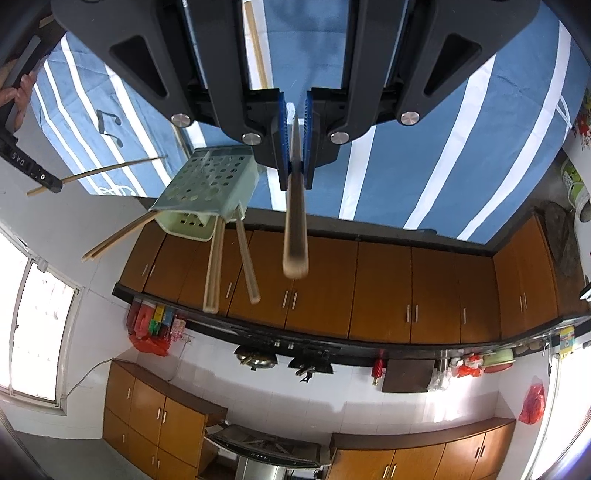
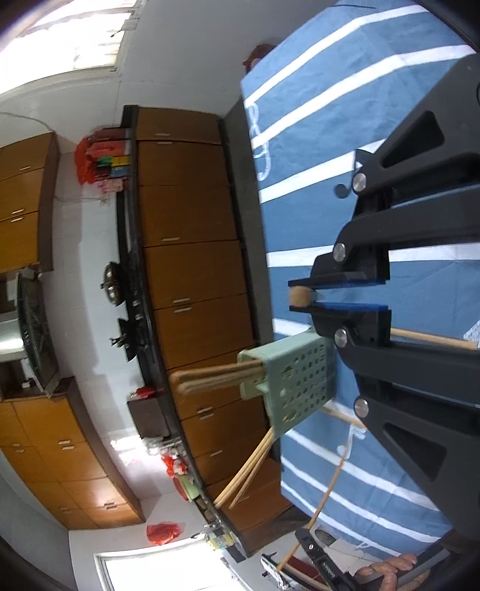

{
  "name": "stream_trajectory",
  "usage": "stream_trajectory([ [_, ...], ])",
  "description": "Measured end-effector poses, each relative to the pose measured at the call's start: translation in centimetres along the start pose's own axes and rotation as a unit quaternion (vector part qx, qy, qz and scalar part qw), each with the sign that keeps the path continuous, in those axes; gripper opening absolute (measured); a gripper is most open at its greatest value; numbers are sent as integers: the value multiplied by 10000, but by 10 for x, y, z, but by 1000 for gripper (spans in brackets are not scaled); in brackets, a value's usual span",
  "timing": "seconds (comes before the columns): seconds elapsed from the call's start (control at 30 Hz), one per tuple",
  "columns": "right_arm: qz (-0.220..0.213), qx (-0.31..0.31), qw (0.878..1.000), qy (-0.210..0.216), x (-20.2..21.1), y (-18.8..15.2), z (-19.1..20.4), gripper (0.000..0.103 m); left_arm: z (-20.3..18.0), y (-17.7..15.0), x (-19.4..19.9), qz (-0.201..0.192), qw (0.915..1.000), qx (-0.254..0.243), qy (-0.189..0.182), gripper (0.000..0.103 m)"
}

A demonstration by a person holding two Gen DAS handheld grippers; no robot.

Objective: Organize utensils
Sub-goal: 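Lift the left tool's chopstick above the green holder while the right tool carries its own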

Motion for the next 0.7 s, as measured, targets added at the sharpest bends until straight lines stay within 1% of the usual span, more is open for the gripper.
stream_trajectory([
  [0.1, -128, 13, 9993, 346, 18, 18, 7, 7, -8, 9, 7, -74, 9999, -68, -109, 8],
  [0.27, -481, 79, 9923, 1138, 55, 58, 30, 7, -27, 33, 23, -347, 9987, -160, -323, 8],
  [0.33, -617, 109, 9896, 1298, 65, 71, 38, 7, -38, 46, 29, -505, 9976, -169, -433, 8],
  [0.4, -740, 119, 9882, 1332, 69, 84, 45, 7, -49, 60, 33, -683, 9962, -167, -510, 8],
  [0.5, -847, 116, 9896, 1156, 66, 101, 51, 7, -65, 81, 37, -966, 9935, -134, -582, 8],
  [0.6, -692, 219, 9927, 966, 50, 110, 58, 7, -80, 100, 38, -1332, 9894, -144, -552, 8],
  [0.7, -335, 315, 9955, 828, 21, 113, 63, 7, -93, 116, 34, -1626, 9854, -151, -473, 8],
])
Point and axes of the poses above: each gripper's, at about its wrist camera, not at the fingertips, and x roughly against the way its jaws point, z to its left, y to its top, the point moved 6 cm from there along -x, roughly the way its jaws point, and after that the axes turned 4 degrees about x, right-handed, at the moved point
